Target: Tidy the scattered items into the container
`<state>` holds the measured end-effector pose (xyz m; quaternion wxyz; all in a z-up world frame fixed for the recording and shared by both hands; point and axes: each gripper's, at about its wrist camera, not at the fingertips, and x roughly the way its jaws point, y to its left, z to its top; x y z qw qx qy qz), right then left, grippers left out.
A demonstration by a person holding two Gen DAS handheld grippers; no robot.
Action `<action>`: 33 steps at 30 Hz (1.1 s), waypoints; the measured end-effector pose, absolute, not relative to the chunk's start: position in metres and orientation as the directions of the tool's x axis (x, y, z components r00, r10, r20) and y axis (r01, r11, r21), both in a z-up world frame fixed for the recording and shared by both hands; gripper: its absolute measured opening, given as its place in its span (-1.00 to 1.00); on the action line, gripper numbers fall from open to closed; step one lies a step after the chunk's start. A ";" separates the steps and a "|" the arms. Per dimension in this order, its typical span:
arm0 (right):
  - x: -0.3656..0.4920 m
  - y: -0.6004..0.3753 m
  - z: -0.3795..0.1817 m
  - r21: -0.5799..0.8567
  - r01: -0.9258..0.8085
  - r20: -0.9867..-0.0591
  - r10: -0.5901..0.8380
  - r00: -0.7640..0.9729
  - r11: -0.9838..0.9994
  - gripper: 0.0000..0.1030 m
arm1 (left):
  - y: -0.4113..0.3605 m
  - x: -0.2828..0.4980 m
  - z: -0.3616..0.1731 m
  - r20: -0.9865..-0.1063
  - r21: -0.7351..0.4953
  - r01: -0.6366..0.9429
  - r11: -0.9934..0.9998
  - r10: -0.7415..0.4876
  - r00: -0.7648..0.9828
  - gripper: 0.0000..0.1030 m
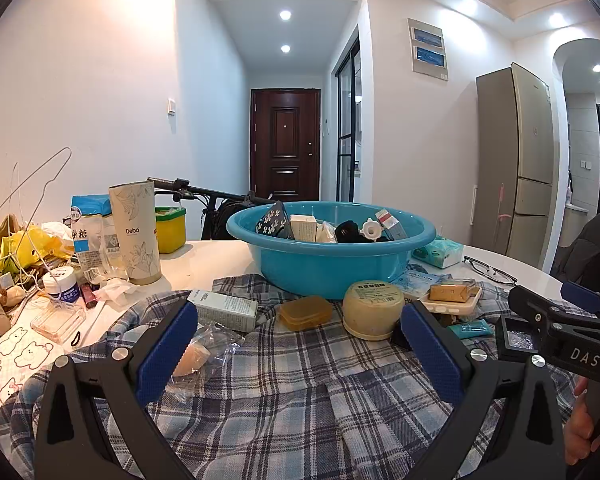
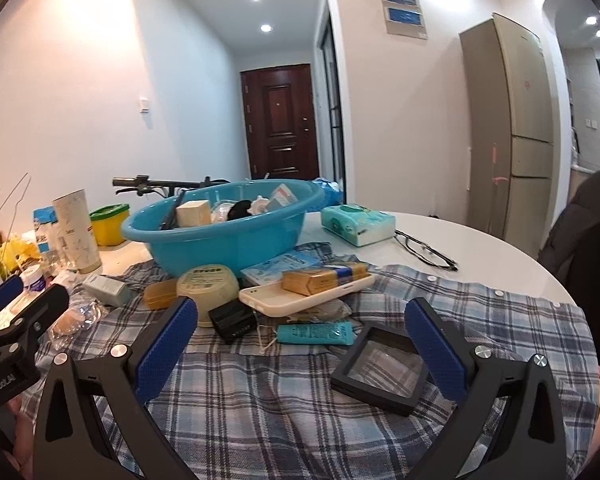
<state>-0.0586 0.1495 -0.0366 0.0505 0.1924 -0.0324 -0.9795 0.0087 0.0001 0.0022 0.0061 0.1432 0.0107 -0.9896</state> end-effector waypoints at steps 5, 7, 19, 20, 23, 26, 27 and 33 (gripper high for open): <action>-0.059 0.148 -0.037 0.068 0.094 -0.375 -0.112 -0.920 -0.993 1.00 | -0.002 0.009 0.002 -0.283 -0.020 0.034 -0.999 -0.026 -0.959 1.00; -0.057 0.144 -0.036 0.050 0.096 -0.367 -0.107 -0.924 -0.994 1.00 | -0.003 0.009 0.002 -0.283 -0.021 0.032 -0.999 -0.025 -0.959 1.00; -0.051 0.140 -0.033 0.023 0.103 -0.344 -0.104 -0.933 -0.994 1.00 | -0.002 0.007 0.001 -0.294 -0.024 0.026 -0.999 -0.018 -0.956 1.00; -0.051 0.140 -0.033 0.022 0.103 -0.342 -0.104 -0.934 -0.994 1.00 | -0.003 0.008 0.001 -0.295 -0.028 0.022 -0.999 -0.013 -0.956 1.00; -0.050 0.140 -0.033 0.018 0.104 -0.334 -0.104 -0.937 -0.994 1.00 | 0.000 0.008 0.001 -0.292 -0.028 0.005 -1.000 0.003 -0.956 1.00; -0.049 0.139 -0.033 0.015 0.105 -0.331 -0.104 -0.938 -0.994 1.00 | 0.002 0.008 0.001 -0.288 -0.021 0.000 -1.000 0.006 -0.957 1.00; -0.050 0.139 -0.033 0.016 0.105 -0.332 -0.105 -0.938 -0.994 1.00 | 0.002 0.008 0.001 -0.289 -0.022 0.002 -1.000 0.004 -0.957 1.00; -0.049 0.138 -0.032 0.015 0.107 -0.329 -0.106 -0.938 -0.994 1.00 | 0.003 0.010 0.002 -0.286 -0.022 0.011 -1.000 -0.005 -0.958 1.00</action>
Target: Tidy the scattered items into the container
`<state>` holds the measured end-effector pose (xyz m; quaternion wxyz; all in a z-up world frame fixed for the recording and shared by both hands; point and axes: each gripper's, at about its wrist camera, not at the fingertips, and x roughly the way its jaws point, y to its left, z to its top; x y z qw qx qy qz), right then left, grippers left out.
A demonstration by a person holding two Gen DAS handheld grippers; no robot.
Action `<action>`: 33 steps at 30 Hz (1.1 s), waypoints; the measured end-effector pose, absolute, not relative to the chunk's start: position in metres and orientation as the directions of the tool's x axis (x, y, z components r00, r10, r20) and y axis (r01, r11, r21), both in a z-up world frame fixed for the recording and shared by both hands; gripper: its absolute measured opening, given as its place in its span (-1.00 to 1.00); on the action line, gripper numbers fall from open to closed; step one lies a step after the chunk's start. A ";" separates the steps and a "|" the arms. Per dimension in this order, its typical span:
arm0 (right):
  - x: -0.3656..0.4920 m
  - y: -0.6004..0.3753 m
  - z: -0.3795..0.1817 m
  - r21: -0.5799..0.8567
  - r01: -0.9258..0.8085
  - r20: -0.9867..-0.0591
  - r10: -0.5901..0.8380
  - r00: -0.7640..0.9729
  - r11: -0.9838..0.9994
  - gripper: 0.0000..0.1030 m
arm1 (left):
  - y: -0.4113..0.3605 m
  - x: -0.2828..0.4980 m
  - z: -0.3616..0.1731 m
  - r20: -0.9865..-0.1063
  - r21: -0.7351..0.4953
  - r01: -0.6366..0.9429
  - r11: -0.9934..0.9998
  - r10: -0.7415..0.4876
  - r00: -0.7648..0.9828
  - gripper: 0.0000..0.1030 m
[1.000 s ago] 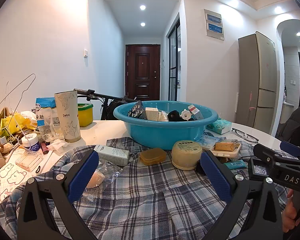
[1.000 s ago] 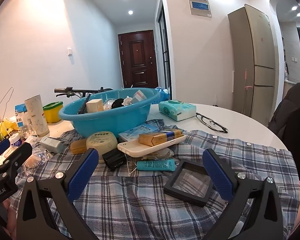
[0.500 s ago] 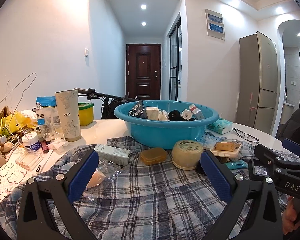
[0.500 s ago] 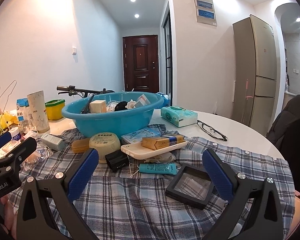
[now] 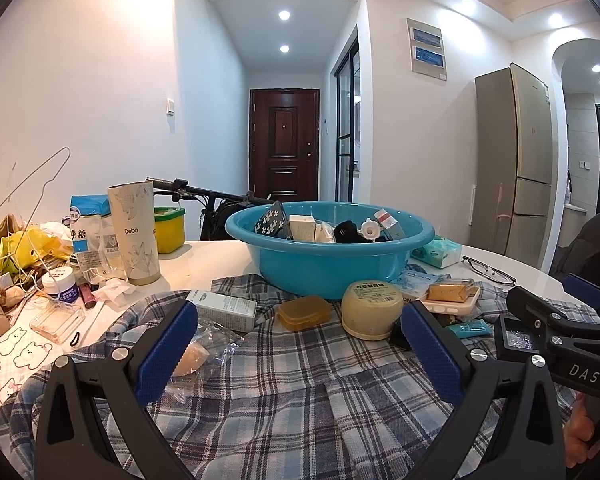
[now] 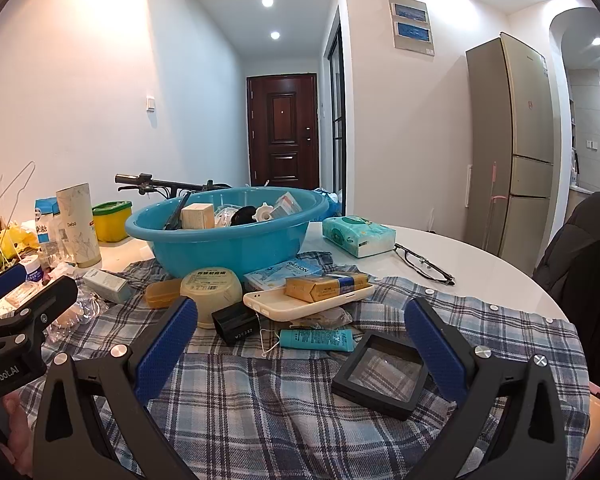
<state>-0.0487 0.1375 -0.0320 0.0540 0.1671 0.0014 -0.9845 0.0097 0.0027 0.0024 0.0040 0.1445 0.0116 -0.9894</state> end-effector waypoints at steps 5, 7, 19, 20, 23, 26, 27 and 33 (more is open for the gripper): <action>-0.048 0.137 -0.032 0.015 0.106 -0.326 -0.106 -0.940 -0.994 1.00 | 0.003 0.010 0.002 -0.285 -0.022 0.012 -1.000 -0.005 -0.958 1.00; -0.047 0.136 -0.031 0.014 0.107 -0.321 -0.106 -0.941 -0.994 1.00 | 0.004 0.011 0.002 -0.285 -0.023 0.012 -1.000 -0.005 -0.959 1.00; -0.048 0.137 -0.031 0.016 0.111 -0.322 -0.110 -0.940 -0.994 1.00 | 0.002 0.010 0.002 -0.285 -0.023 0.014 -1.000 -0.007 -0.959 1.00; -0.048 0.137 -0.031 0.017 0.111 -0.323 -0.110 -0.940 -0.994 1.00 | 0.002 0.010 0.002 -0.285 -0.023 0.014 -1.000 -0.007 -0.958 1.00; -0.048 0.137 -0.031 0.017 0.112 -0.323 -0.111 -0.940 -0.994 1.00 | 0.002 0.010 0.003 -0.285 -0.023 0.014 -1.000 -0.007 -0.958 1.00; -0.048 0.137 -0.032 0.016 0.116 -0.324 -0.115 -0.939 -0.993 1.00 | 0.002 0.010 0.003 -0.287 -0.021 0.010 -1.000 -0.004 -0.958 1.00; -0.048 0.137 -0.032 0.016 0.116 -0.324 -0.115 -0.939 -0.993 1.00 | 0.001 0.009 0.003 -0.287 -0.021 0.009 -1.000 -0.002 -0.958 1.00; -0.048 0.136 -0.032 0.016 0.115 -0.323 -0.114 -0.939 -0.993 1.00 | 0.001 0.010 0.003 -0.286 -0.021 0.010 -1.000 -0.004 -0.958 1.00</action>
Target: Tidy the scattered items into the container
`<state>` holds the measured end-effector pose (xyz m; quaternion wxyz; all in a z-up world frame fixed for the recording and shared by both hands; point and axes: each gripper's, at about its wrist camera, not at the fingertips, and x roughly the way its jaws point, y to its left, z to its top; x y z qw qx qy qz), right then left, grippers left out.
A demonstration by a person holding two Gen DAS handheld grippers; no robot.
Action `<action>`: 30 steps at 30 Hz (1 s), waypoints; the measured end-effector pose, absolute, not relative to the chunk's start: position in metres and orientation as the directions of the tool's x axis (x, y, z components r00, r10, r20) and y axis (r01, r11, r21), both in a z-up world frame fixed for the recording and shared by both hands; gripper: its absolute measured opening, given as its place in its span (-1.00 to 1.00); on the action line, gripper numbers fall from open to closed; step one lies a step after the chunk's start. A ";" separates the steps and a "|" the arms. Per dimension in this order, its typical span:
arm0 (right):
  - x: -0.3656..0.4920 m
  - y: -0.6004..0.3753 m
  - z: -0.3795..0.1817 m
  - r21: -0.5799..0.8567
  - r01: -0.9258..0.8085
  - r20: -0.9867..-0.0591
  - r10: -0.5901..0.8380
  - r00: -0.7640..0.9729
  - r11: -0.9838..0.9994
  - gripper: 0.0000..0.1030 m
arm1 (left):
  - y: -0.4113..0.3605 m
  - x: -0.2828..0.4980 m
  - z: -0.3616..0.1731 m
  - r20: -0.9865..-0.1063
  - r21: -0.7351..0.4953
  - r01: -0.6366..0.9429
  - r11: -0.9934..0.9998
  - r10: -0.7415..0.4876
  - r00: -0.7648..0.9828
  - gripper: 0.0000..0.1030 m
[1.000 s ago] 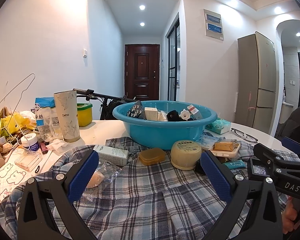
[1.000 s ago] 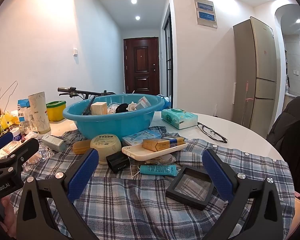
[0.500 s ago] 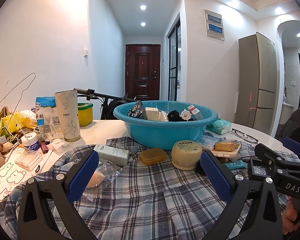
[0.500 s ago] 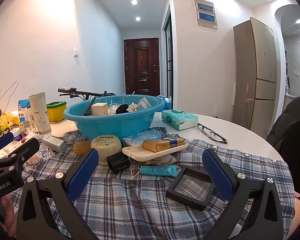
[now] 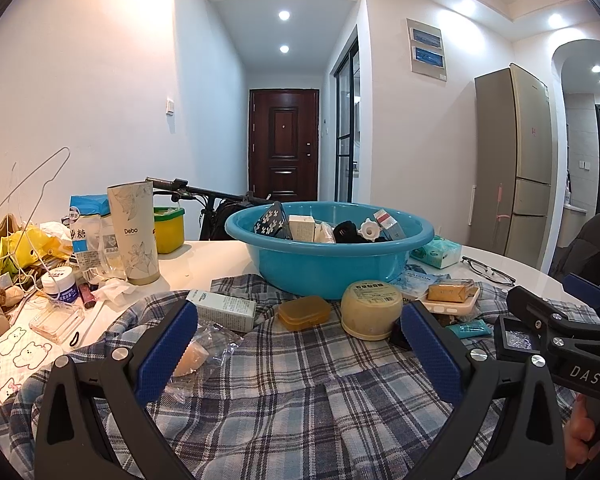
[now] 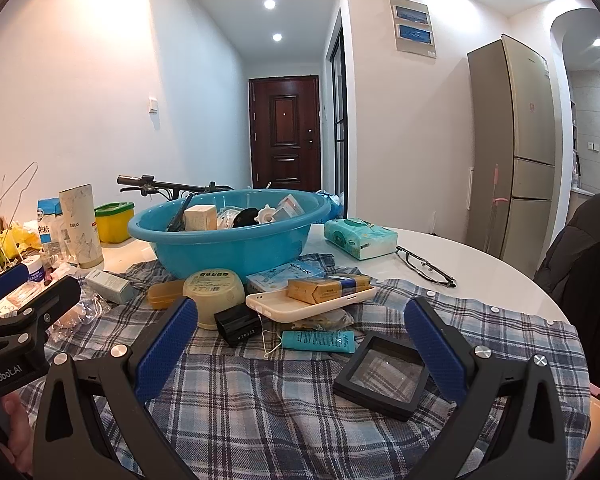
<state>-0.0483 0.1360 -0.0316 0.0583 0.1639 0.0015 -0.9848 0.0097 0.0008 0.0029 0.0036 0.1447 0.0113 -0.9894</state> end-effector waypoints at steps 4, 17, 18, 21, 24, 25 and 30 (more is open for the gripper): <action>-0.048 0.136 -0.032 0.016 0.115 -0.325 -0.114 -0.939 -0.993 1.00 | 0.001 0.010 0.003 -0.287 -0.023 0.002 -1.000 0.004 -0.958 1.00; -0.056 0.143 -0.035 0.047 0.115 -0.367 -0.124 -0.922 -0.992 1.00 | -0.002 0.001 0.017 -0.332 -0.068 -0.009 -0.998 0.032 -0.943 1.00; -0.058 0.145 -0.035 0.057 0.112 -0.373 -0.126 -0.919 -0.992 1.00 | -0.003 0.000 0.019 -0.335 -0.064 -0.007 -0.998 0.029 -0.942 1.00; -0.060 0.148 -0.036 0.080 0.114 -0.386 -0.136 -0.913 -0.990 1.00 | -0.003 -0.005 0.024 -0.356 -0.046 -0.006 -0.999 0.022 -0.934 1.00; -0.061 0.150 -0.031 0.093 0.118 -0.384 -0.145 -0.912 -0.989 1.00 | -0.001 -0.009 0.028 -0.373 -0.035 -0.021 -0.999 0.033 -0.927 1.00; -0.062 0.150 -0.029 0.098 0.122 -0.383 -0.151 -0.912 -0.988 1.00 | 0.001 -0.010 0.028 -0.377 -0.029 -0.025 -0.999 0.034 -0.925 1.00; -0.075 0.147 -0.016 0.090 0.124 -0.414 -0.150 -0.898 -0.988 1.00 | 0.012 -0.026 0.028 -0.417 -0.003 -0.051 -0.999 0.047 -0.907 1.00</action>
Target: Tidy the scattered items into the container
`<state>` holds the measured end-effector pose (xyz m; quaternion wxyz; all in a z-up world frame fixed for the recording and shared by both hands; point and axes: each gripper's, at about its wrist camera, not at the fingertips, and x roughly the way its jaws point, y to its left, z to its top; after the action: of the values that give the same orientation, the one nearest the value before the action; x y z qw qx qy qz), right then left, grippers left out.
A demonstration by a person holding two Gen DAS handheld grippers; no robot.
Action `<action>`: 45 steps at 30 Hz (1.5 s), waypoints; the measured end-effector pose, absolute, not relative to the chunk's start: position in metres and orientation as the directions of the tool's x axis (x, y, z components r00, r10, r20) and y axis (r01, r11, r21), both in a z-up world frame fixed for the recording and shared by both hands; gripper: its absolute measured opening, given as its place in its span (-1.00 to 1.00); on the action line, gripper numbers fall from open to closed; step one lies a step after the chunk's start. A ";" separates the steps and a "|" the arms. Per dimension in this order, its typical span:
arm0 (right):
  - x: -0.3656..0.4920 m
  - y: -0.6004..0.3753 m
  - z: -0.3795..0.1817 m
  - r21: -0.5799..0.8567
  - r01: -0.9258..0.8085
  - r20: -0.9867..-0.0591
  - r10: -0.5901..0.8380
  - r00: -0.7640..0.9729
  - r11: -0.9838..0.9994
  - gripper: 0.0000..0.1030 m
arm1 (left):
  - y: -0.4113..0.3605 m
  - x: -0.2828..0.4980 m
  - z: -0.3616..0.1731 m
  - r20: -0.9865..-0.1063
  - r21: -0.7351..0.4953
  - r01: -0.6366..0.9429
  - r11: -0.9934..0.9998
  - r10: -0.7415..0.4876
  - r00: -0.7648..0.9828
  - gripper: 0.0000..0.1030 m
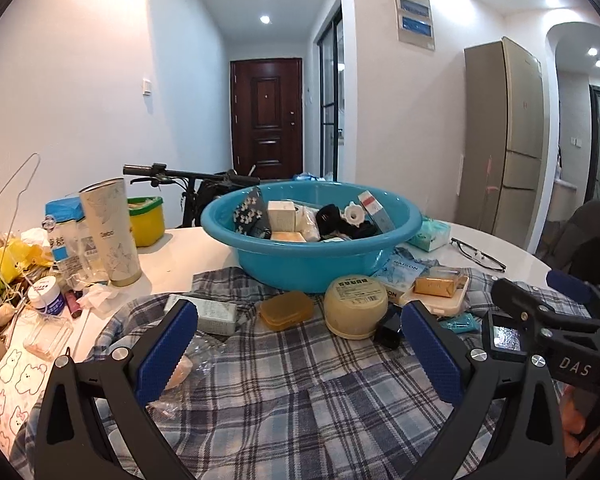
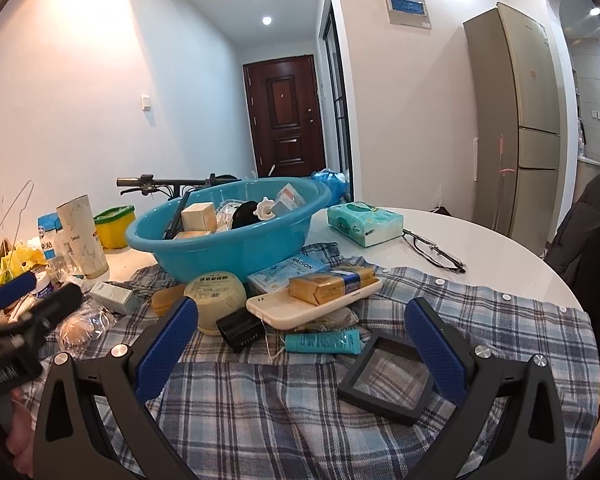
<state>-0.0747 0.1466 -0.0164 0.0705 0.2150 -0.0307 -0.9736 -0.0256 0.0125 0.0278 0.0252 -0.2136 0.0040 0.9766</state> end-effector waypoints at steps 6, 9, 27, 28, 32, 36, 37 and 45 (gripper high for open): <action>-0.094 0.143 -0.014 0.066 0.119 -0.476 -0.136 -0.869 -0.991 1.00 | 0.023 -0.057 0.024 -0.542 -0.039 -0.098 -0.994 0.104 -0.834 1.00; -0.100 0.150 -0.018 0.081 0.118 -0.508 -0.143 -0.849 -0.990 0.97 | 0.023 -0.065 0.024 -0.563 -0.096 -0.115 -0.989 0.149 -0.813 1.00; -0.127 0.171 -0.039 0.088 0.118 -0.598 -0.148 -0.788 -0.989 0.77 | 0.049 -0.136 -0.012 -0.708 -0.078 -0.092 -0.993 0.120 -0.696 1.00; -0.128 0.173 -0.039 0.089 0.101 -0.597 -0.135 -0.791 -0.991 0.77 | 0.051 -0.140 -0.014 -0.713 -0.064 -0.088 -0.994 0.107 -0.693 1.00; -0.129 0.180 -0.037 0.099 0.098 -0.591 -0.137 -0.795 -0.990 0.77 | 0.050 -0.158 -0.025 -0.743 -0.107 -0.081 -0.991 0.134 -0.655 1.00; -0.131 0.180 -0.036 0.104 0.116 -0.599 -0.155 -0.785 -0.988 0.77 | 0.047 -0.169 -0.033 -0.757 -0.127 -0.057 -0.990 0.134 -0.640 1.00; -0.133 0.180 -0.037 0.104 0.116 -0.601 -0.155 -0.784 -0.988 0.77 | 0.045 -0.171 -0.034 -0.760 -0.139 -0.053 -0.989 0.141 -0.635 1.00; -0.147 0.190 -0.051 0.148 0.082 -0.635 -0.158 -0.756 -0.986 0.77 | 0.049 -0.182 -0.039 -0.764 -0.131 -0.055 -0.990 0.136 -0.630 1.00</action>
<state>-0.1467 0.1903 -0.0510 0.0641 0.3430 -0.0555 -0.9355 -0.1824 0.0489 -0.0393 0.0531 -0.4267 -0.0477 0.9016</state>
